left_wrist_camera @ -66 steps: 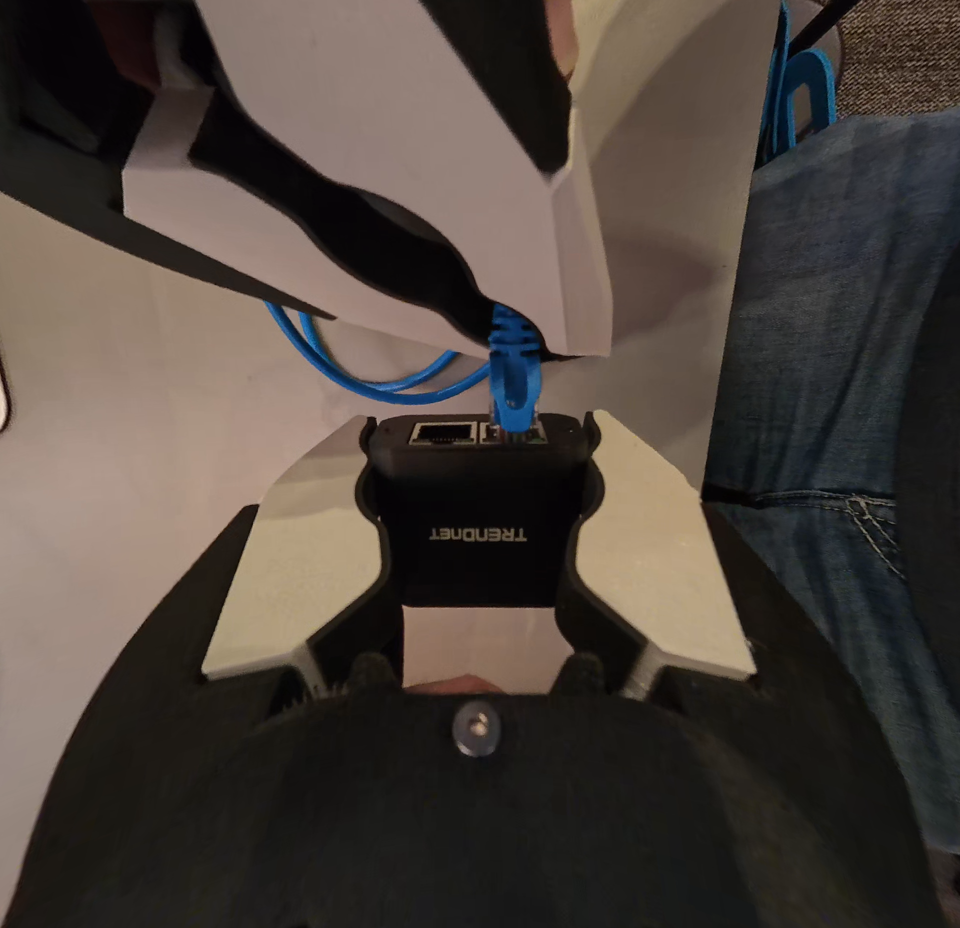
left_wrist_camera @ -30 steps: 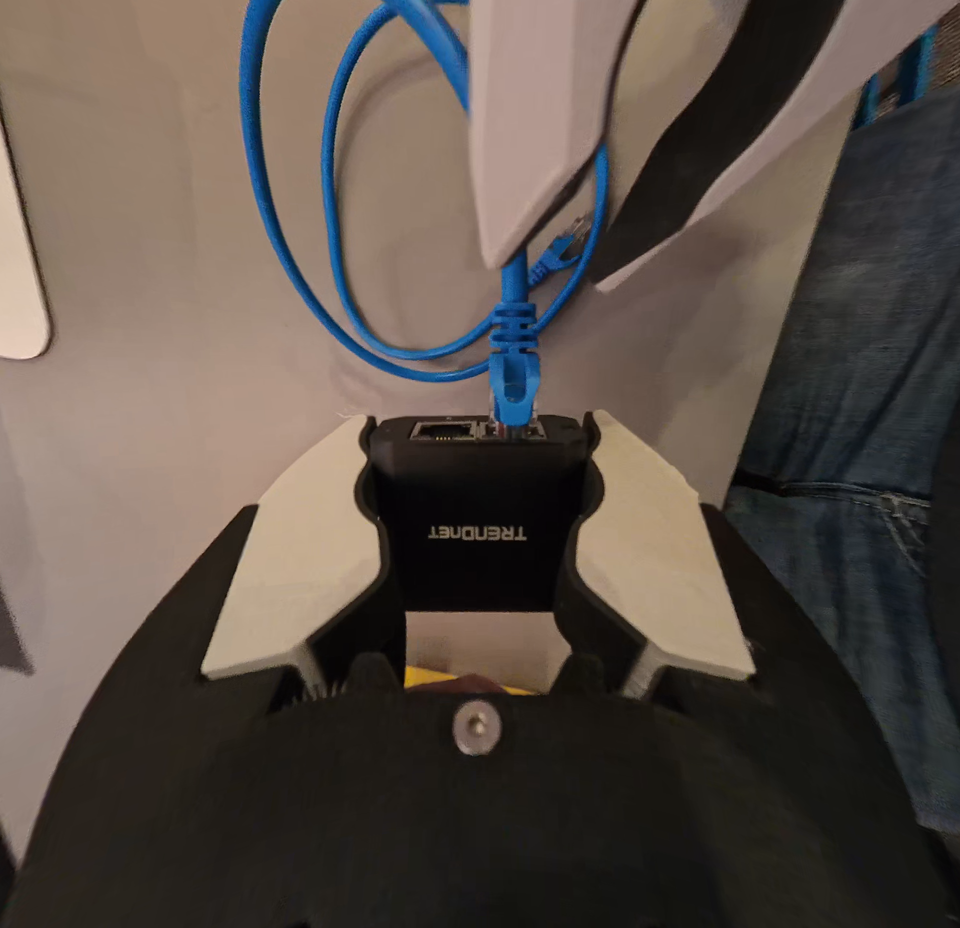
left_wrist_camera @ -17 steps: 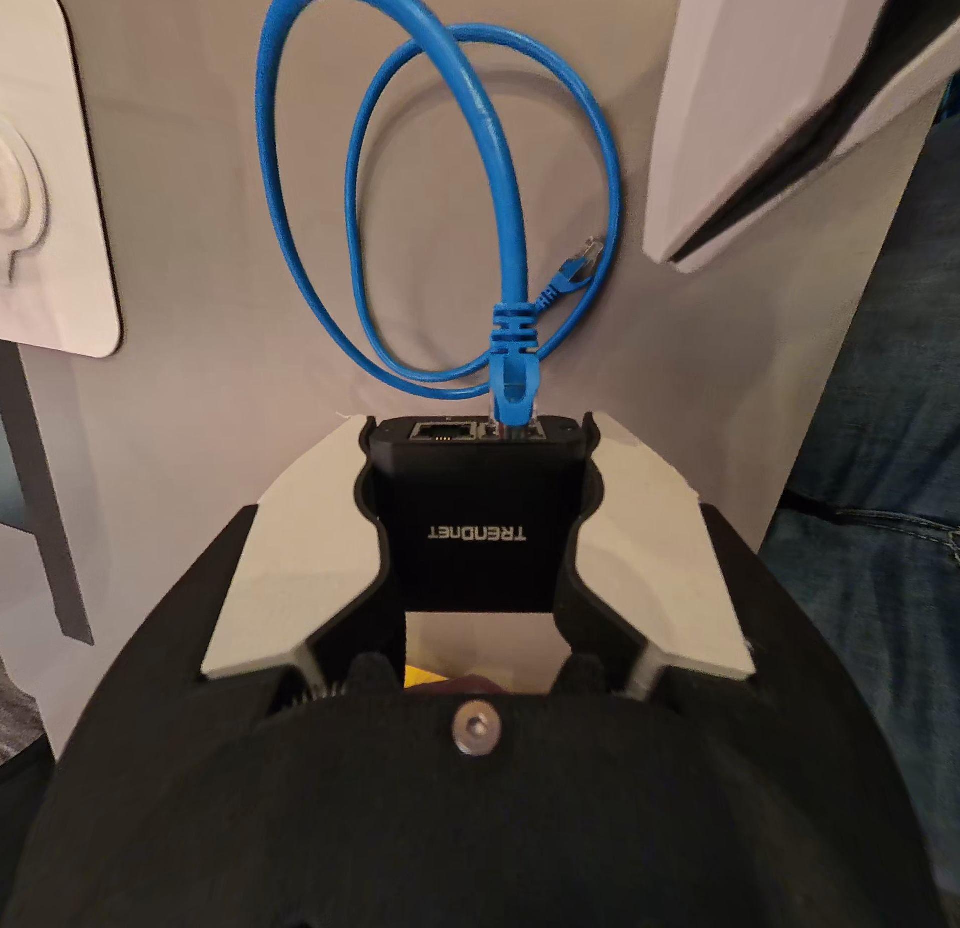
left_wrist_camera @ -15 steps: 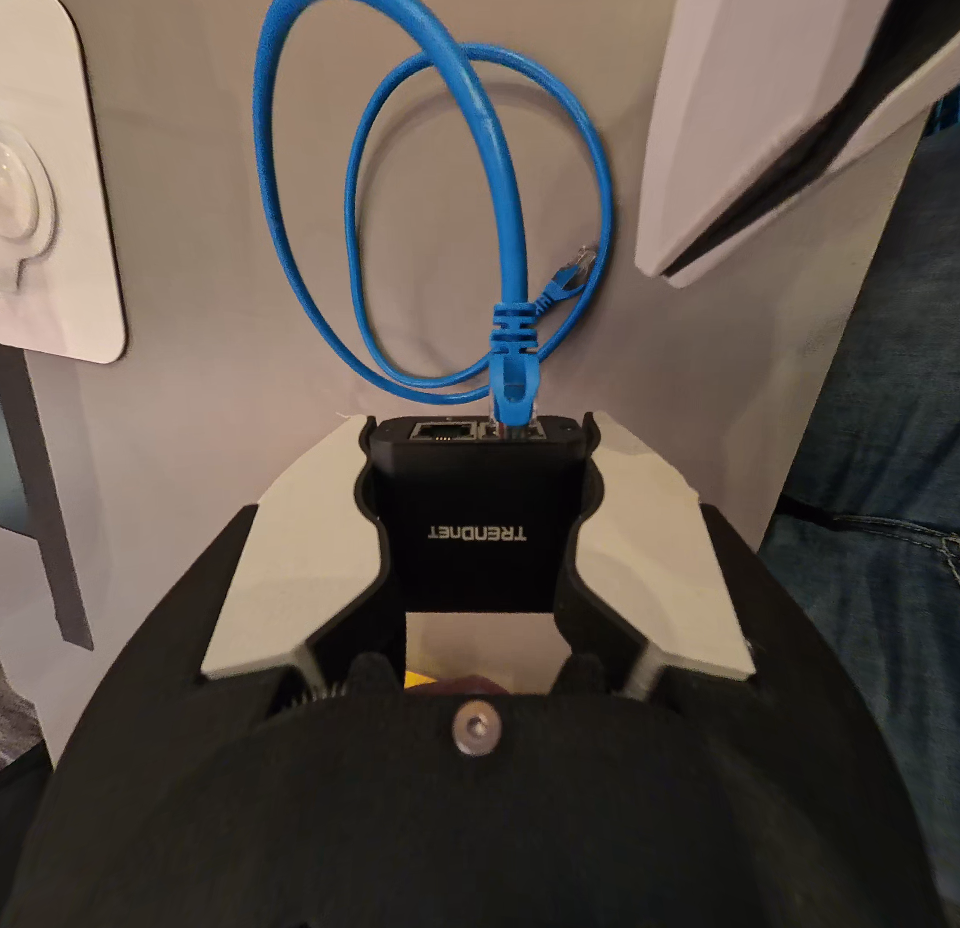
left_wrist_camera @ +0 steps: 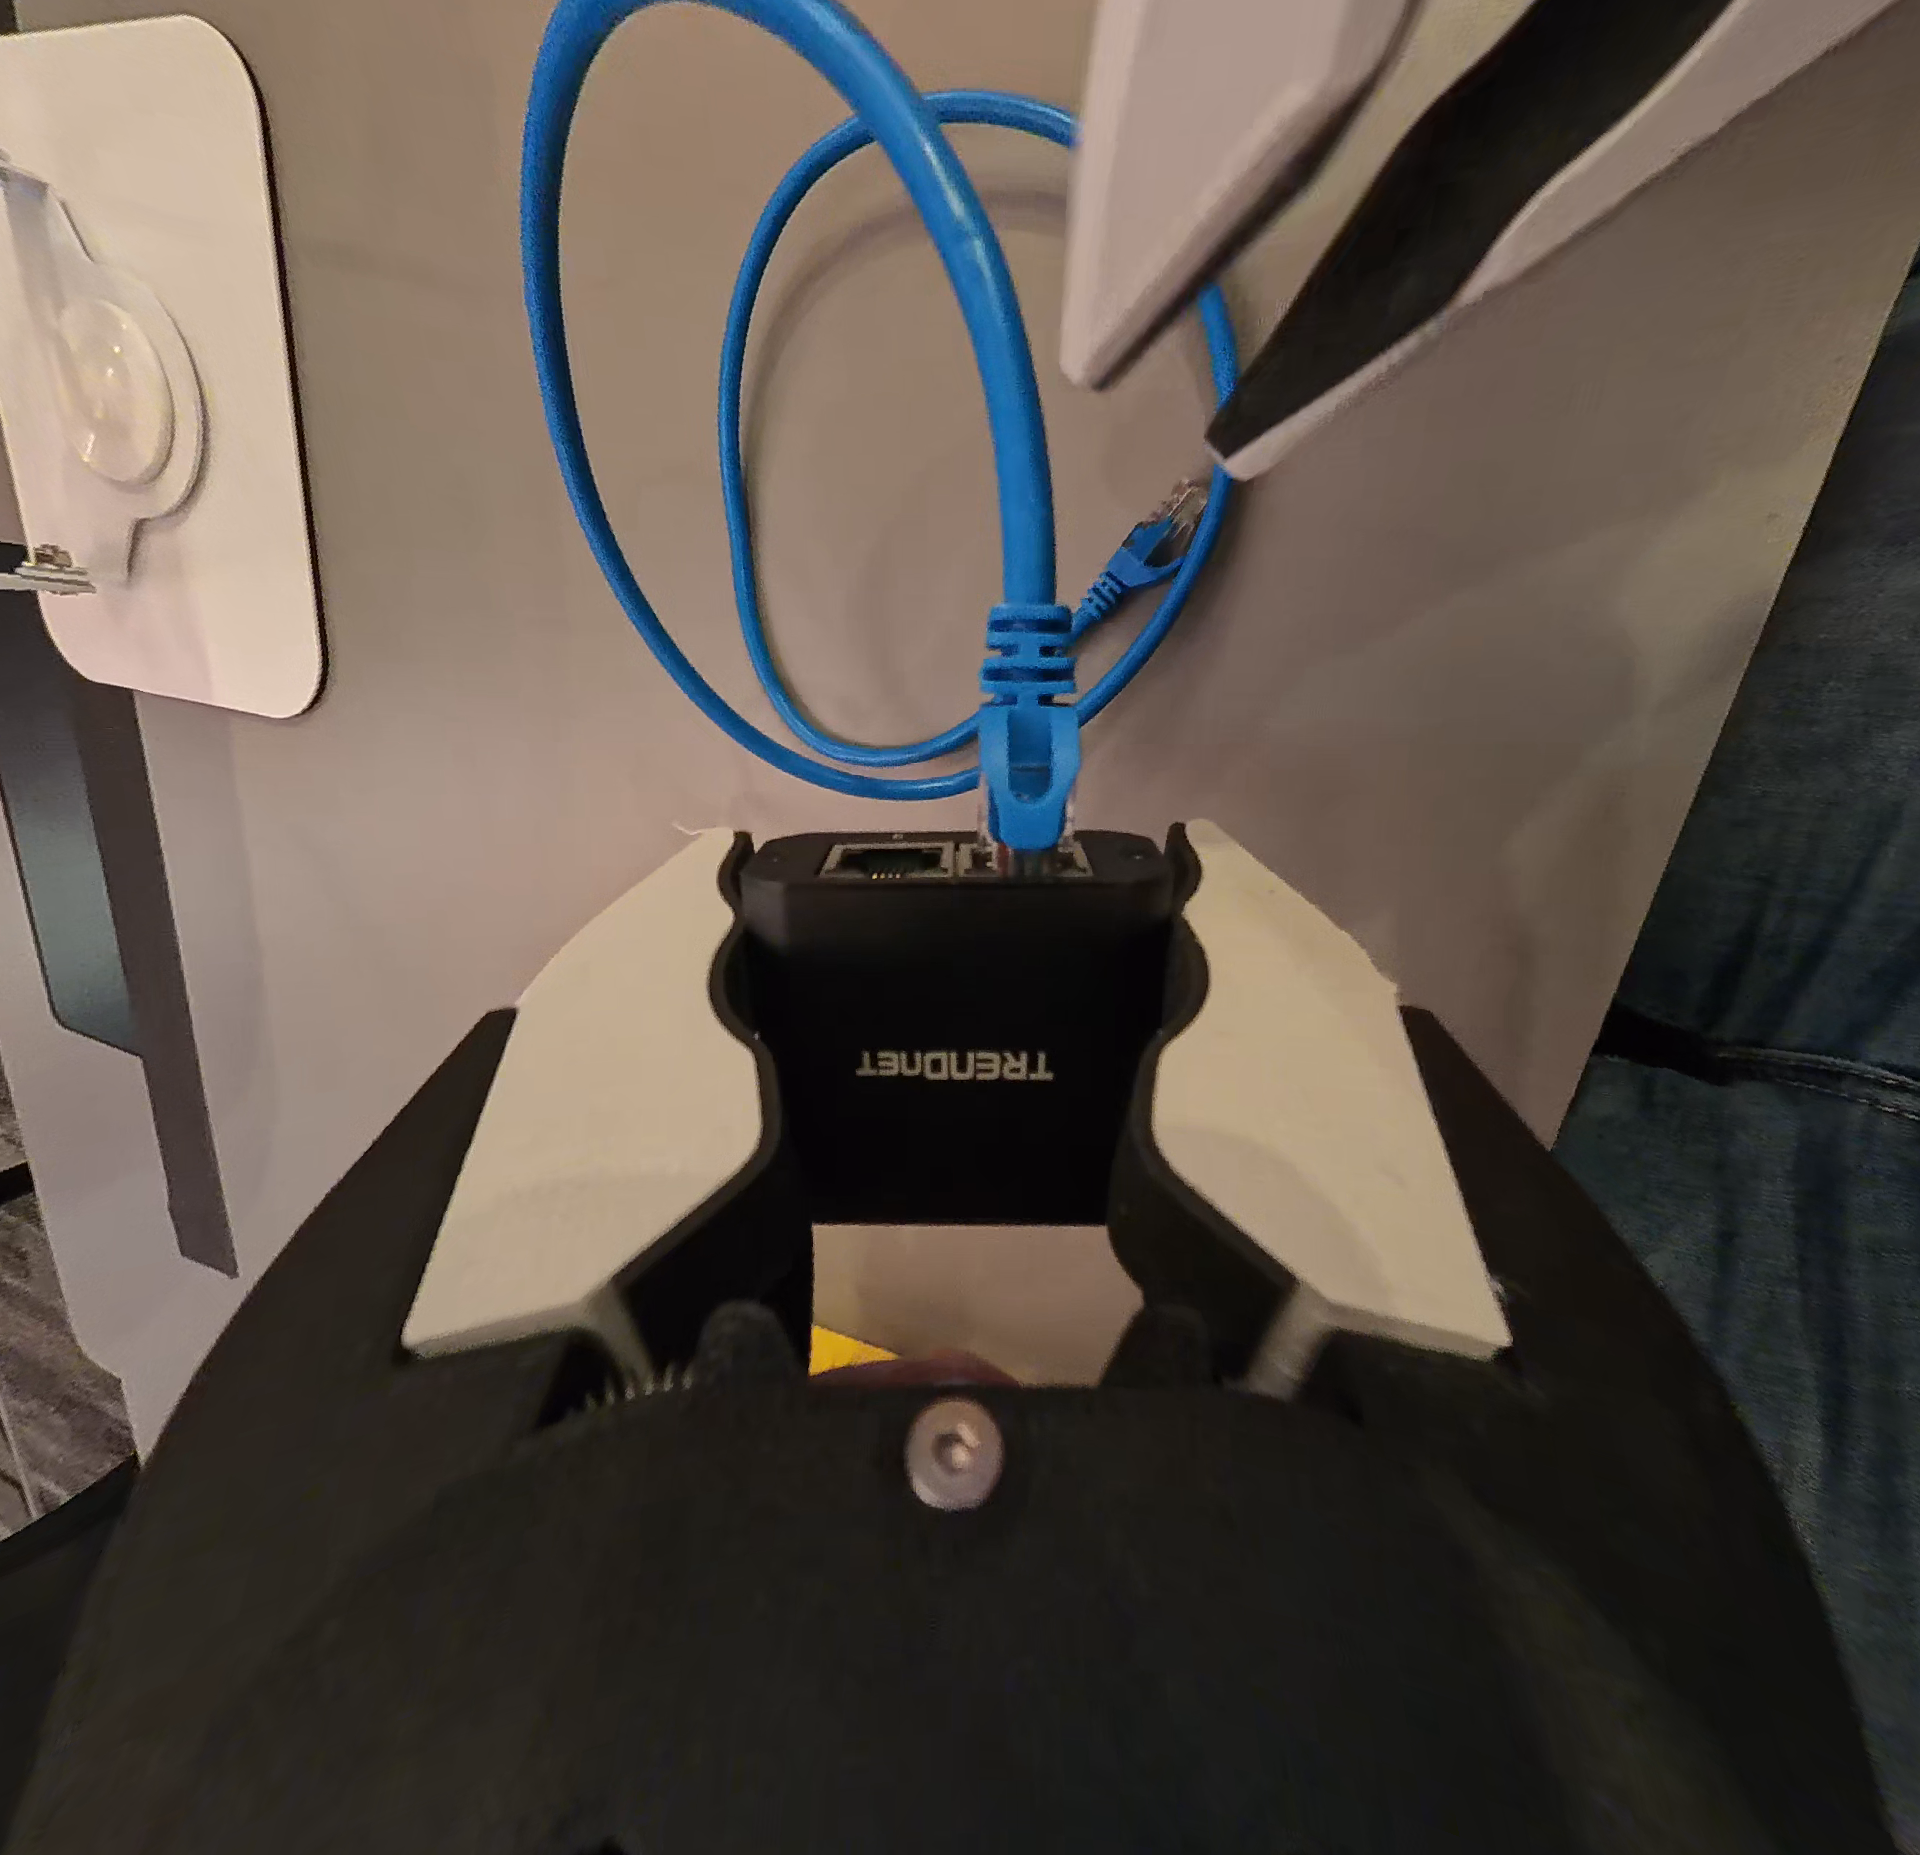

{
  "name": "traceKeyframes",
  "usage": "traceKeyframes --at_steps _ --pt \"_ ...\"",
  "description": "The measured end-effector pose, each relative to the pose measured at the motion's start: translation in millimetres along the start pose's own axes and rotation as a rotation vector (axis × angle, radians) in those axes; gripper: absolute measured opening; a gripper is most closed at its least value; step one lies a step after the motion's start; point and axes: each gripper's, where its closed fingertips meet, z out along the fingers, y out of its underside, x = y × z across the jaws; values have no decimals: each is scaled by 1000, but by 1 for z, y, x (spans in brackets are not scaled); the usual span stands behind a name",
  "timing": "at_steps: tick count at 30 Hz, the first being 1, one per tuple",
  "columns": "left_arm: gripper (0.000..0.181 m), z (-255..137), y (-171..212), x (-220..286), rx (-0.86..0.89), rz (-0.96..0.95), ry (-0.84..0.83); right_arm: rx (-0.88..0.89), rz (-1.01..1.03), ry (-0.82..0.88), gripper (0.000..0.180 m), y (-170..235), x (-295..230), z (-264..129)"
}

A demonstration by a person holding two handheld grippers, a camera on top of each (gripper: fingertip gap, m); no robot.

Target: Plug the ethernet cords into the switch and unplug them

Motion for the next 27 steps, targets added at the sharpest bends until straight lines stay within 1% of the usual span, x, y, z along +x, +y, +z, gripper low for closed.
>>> traceKeyframes --at_steps 1,3,4,9,12,13,14,18,22,25,27 --pt "73 0 0 0 2 0 0 -11 1 10 19 2 2 1" --pt "73 -1 0 -2 6 -7 -6 -31 -14 32 30 6 4 4" --pt "73 -1 0 -2 9 -7 -6 -44 -23 31 32 8 4 7" --pt "73 -3 -3 1 41 -23 15 -143 -80 51 35 24 4 24" --pt "74 -4 -5 3 57 -32 32 -181 -127 56 29 32 2 32" --pt "74 -5 -7 5 67 -36 42 -180 -138 70 22 31 4 34" --pt "74 -5 -8 7 75 -42 57 -179 -140 77 7 30 5 34" --pt "74 -7 -10 7 100 -52 78 -192 -157 112 0 28 9 32" --pt "74 -11 -13 12 134 -51 132 -177 -151 104 0 26 7 30" --pt "74 -11 -10 14 117 -42 168 -177 -159 98 0 23 6 30" --pt "78 -10 -9 16 103 -35 186 -175 -161 98 0 22 6 31"
